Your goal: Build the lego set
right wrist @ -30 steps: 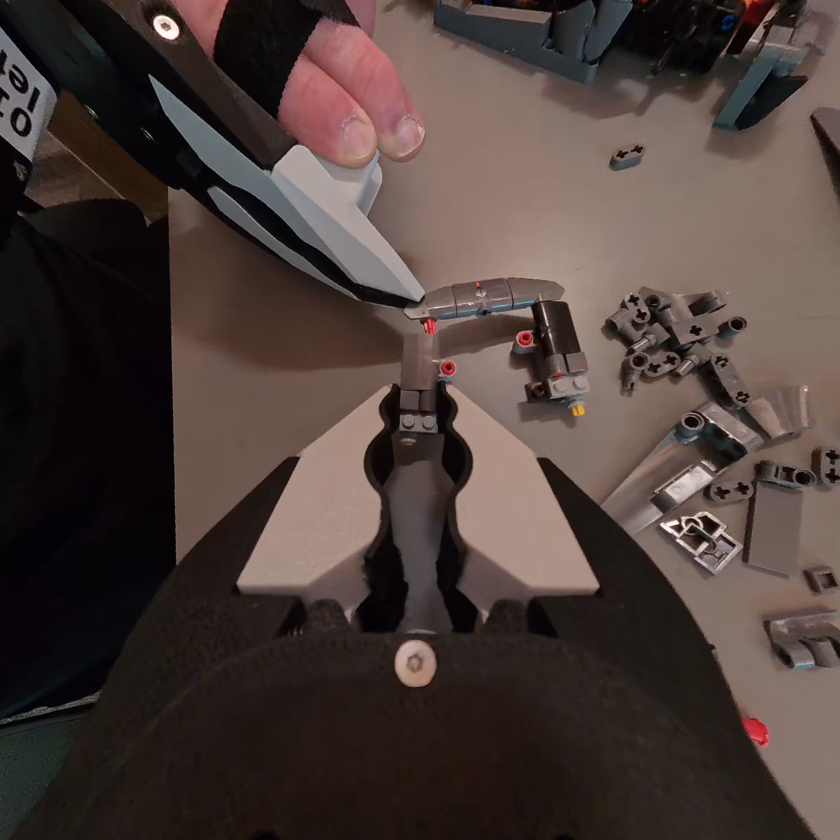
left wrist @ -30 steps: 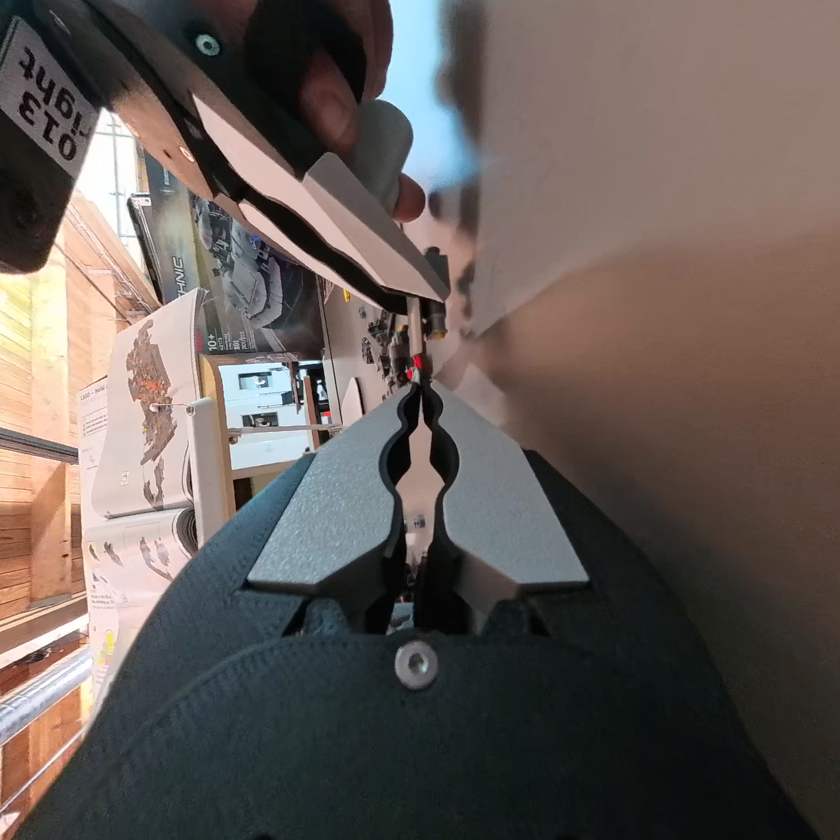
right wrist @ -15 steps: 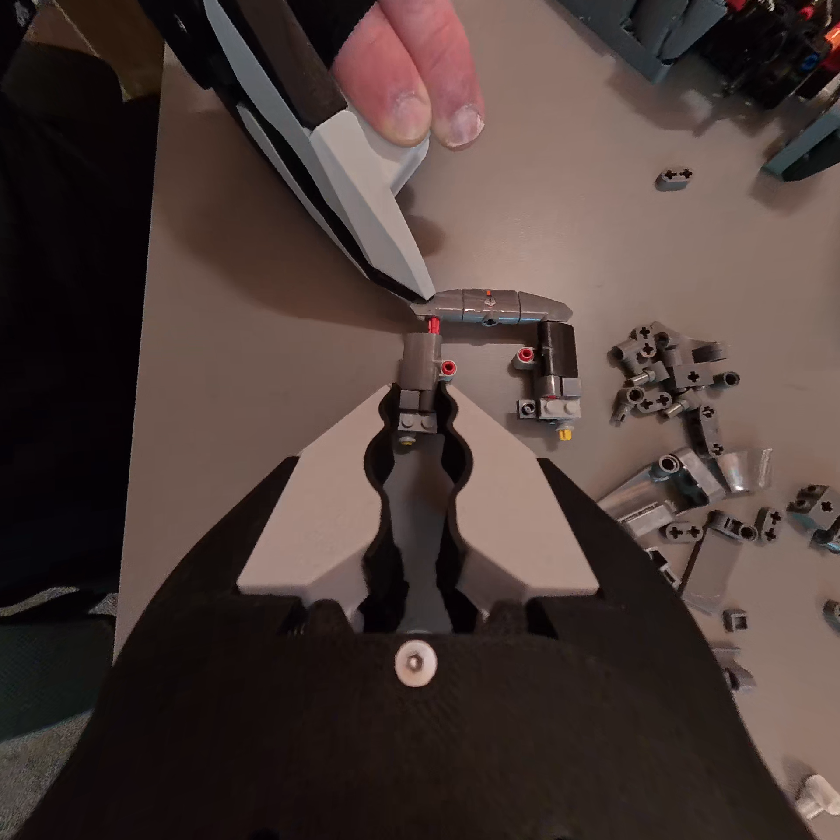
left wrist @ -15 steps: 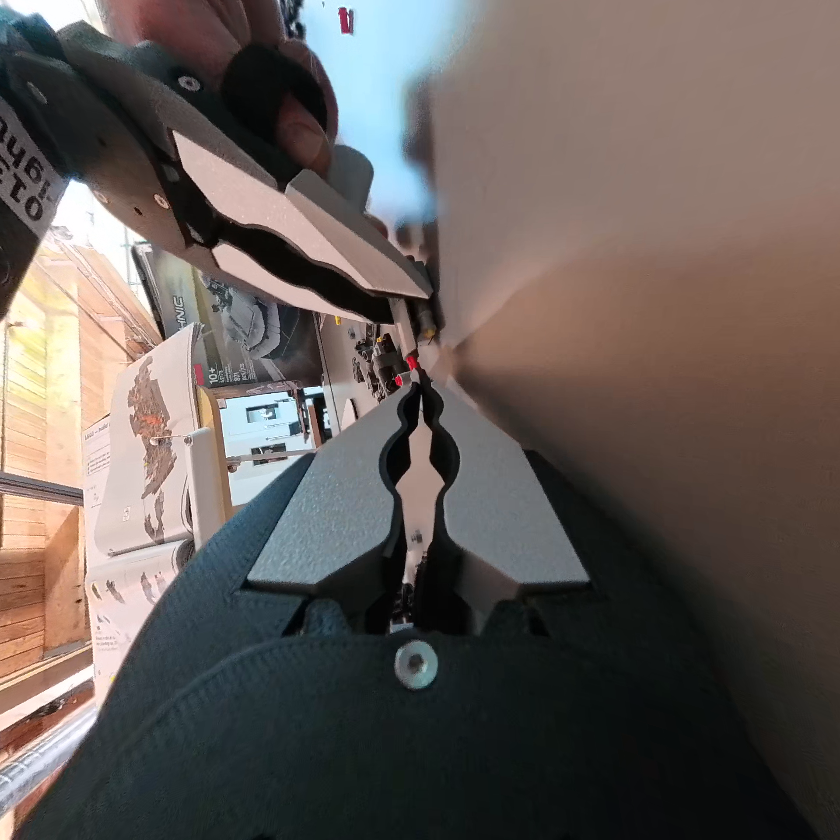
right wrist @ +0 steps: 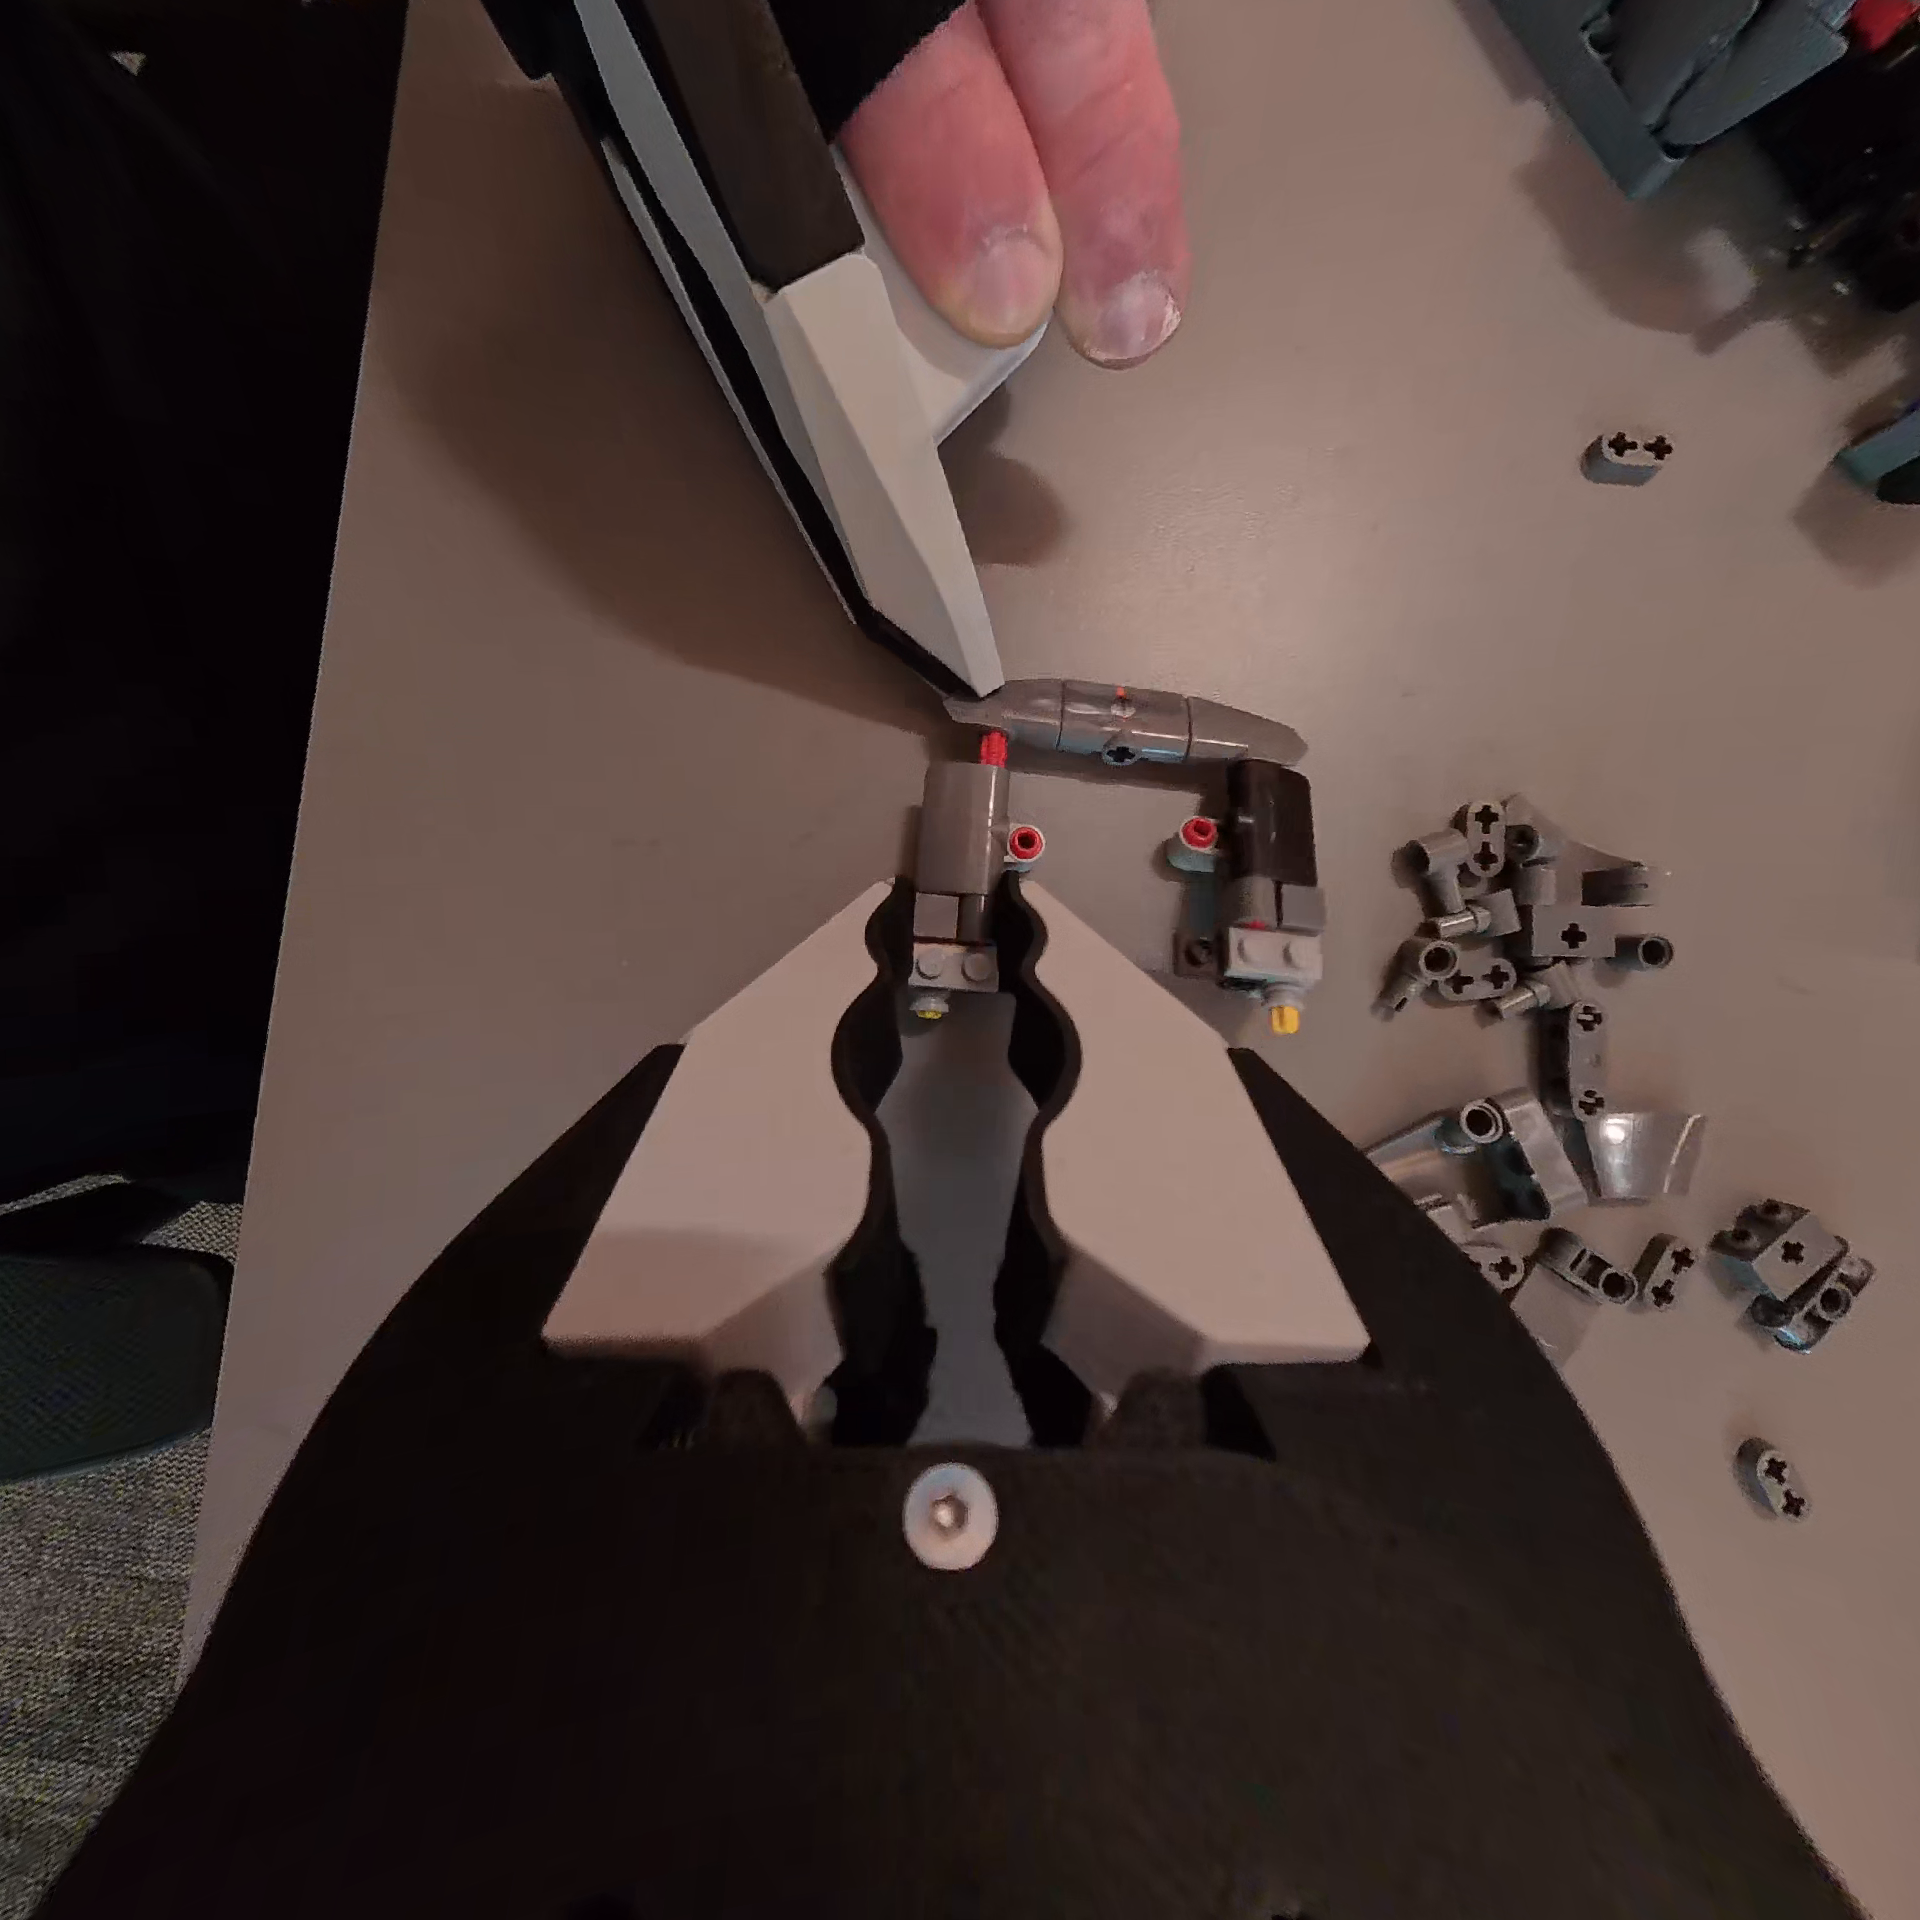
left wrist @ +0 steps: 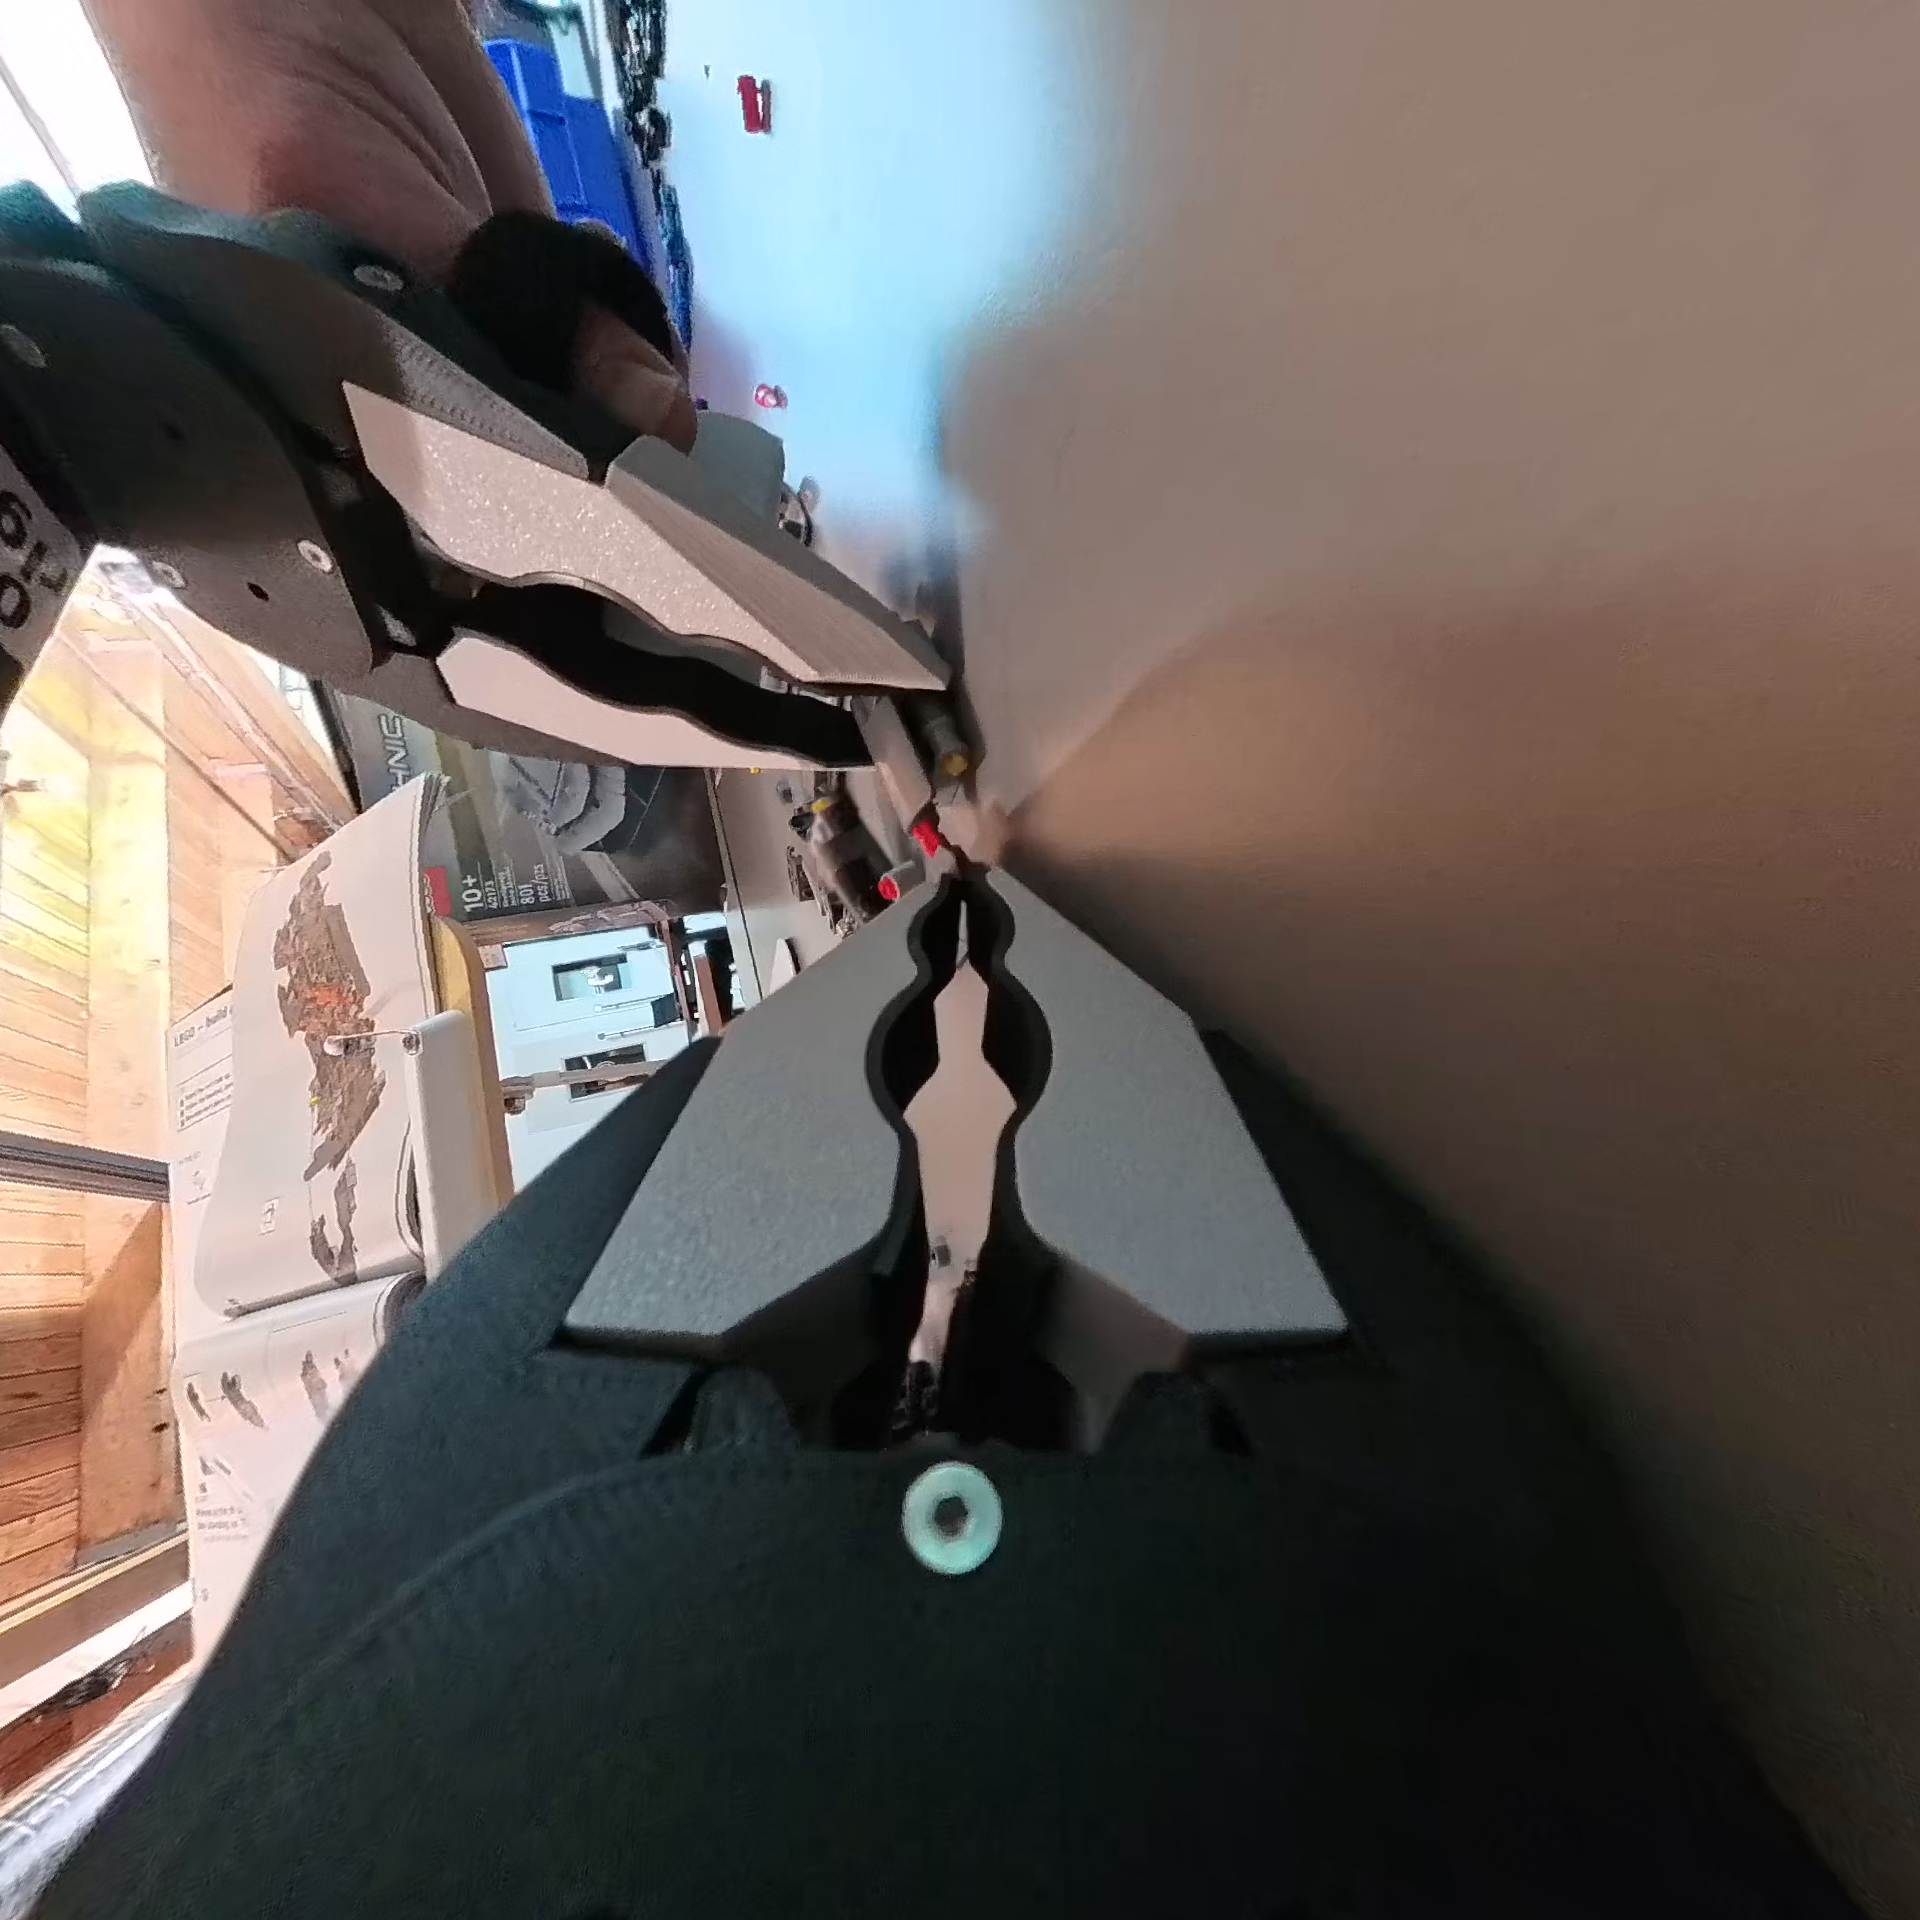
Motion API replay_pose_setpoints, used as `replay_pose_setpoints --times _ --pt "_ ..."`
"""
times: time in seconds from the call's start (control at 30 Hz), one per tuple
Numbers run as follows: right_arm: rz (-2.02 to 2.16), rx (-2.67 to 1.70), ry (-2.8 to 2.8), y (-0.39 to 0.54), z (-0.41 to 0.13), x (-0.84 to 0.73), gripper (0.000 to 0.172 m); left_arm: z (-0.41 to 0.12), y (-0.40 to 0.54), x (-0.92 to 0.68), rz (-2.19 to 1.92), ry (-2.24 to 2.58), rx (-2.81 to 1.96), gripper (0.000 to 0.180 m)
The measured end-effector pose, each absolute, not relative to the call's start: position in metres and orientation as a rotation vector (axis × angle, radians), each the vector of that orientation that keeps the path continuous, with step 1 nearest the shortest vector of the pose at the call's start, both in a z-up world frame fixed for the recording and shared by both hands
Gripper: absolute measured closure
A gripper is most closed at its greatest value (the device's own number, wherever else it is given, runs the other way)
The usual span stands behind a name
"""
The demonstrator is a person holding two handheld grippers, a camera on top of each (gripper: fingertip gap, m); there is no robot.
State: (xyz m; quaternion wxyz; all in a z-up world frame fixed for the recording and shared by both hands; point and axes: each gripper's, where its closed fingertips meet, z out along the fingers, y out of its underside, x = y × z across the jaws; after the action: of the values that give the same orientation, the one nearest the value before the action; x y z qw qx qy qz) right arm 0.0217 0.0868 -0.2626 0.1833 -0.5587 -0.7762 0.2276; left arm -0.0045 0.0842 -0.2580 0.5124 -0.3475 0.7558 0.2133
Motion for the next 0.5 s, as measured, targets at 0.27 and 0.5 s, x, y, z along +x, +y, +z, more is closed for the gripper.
replay_pose_setpoints --times 0.27,0.5 --pt "0.590 -1.574 -2.223 0.0862 -0.2631 0.0221 0.159 -0.2590 0.0826 -0.0030 0.503 1.815 -0.831 0.180" --pt "0.528 -1.552 -2.286 0.0865 -0.2637 0.0228 0.159 -0.2584 0.0820 -0.0028 0.510 1.816 -0.822 0.180"
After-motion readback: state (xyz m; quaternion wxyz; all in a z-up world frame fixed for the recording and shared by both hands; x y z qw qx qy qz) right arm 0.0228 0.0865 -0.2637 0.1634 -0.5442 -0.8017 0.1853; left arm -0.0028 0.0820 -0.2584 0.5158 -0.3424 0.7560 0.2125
